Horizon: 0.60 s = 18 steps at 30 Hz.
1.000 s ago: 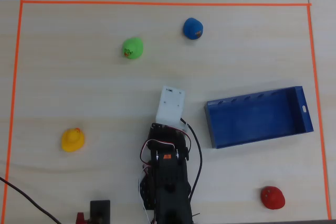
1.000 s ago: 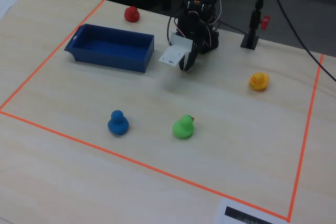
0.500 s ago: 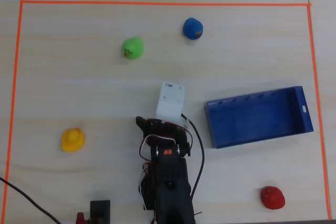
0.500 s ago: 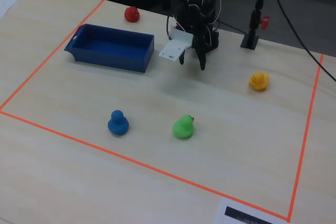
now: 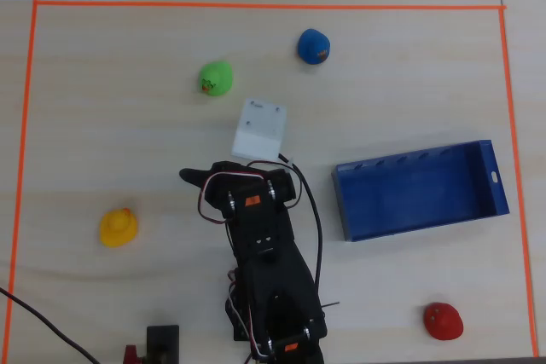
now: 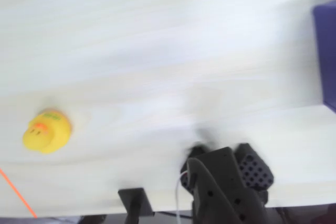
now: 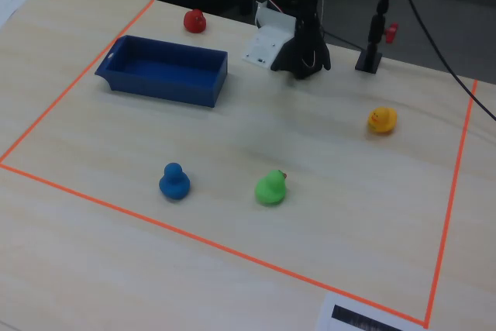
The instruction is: Grasp yellow duck and put it into box.
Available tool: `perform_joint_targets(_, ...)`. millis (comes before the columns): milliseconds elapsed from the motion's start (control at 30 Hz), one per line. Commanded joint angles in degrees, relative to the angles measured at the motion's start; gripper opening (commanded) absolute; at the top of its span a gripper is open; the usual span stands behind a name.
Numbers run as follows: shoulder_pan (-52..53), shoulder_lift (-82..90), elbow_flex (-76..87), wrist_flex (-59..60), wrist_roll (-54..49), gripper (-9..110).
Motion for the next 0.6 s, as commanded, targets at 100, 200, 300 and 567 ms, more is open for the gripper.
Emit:
perform_joint_targets(100, -18.9, -4.8, -2.3, 0.9, 12.1, 52)
perform_joint_targets(200, -28.5, -7.1, -2.6, 0.2, 17.7, 52)
perform_joint_targets(300, -35.9, -11.2, -4.3, -1.6, 22.7, 52)
perform_joint_targets(567, -41.9, -22.1, -4.3, -12.7, 30.1, 52)
